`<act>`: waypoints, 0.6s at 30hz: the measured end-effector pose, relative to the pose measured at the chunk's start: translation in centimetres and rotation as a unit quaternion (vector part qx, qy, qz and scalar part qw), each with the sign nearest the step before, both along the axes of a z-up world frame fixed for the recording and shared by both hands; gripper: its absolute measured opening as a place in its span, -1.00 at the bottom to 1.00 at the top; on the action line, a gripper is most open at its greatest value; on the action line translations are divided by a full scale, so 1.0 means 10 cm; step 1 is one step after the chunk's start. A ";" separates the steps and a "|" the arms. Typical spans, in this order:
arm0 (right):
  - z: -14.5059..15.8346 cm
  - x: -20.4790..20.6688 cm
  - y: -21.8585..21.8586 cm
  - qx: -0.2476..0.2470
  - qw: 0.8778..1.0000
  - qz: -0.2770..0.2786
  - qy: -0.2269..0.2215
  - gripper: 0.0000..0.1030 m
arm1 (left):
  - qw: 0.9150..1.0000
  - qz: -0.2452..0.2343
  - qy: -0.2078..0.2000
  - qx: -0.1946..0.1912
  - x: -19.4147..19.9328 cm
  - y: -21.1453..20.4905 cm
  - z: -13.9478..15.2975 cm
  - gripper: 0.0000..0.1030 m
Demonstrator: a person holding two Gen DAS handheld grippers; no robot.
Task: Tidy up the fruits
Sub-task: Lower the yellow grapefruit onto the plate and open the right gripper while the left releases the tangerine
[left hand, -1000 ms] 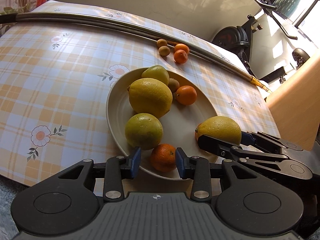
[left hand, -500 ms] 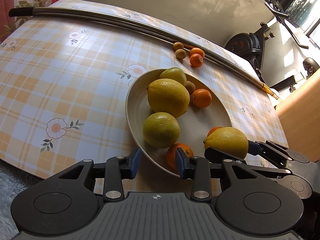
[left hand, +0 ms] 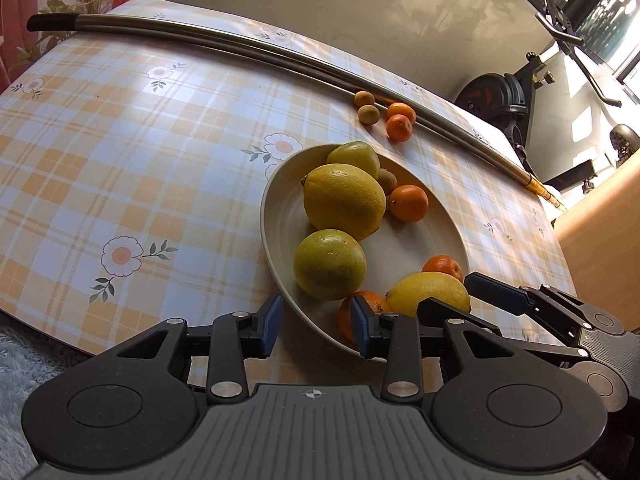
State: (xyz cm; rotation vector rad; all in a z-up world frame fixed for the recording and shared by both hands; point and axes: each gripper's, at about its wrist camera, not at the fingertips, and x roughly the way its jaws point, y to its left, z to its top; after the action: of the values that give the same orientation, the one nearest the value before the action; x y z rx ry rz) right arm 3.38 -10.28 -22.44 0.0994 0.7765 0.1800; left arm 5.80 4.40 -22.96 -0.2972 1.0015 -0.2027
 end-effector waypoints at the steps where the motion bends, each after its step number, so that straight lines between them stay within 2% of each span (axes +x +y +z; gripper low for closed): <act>1: 0.02 -0.01 0.00 -0.002 1.000 -0.001 -0.005 0.08 | 1.000 0.001 -0.001 -0.001 0.00 0.00 0.01 -0.23; 12: 0.06 -0.12 -0.07 -0.010 1.000 -0.016 -0.014 0.06 | 1.000 -0.003 -0.009 -0.001 -0.03 -0.01 0.03 -0.23; 18: 0.08 -0.19 -0.04 -0.017 1.000 0.005 -0.025 -0.18 | 1.000 -0.006 -0.007 0.002 -0.02 -0.04 0.02 -0.23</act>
State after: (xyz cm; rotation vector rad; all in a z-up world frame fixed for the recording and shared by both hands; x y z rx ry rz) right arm 1.45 -10.68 -21.67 0.0576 0.7301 0.1785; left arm 5.61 4.05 -22.80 -0.2851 0.9903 -0.2127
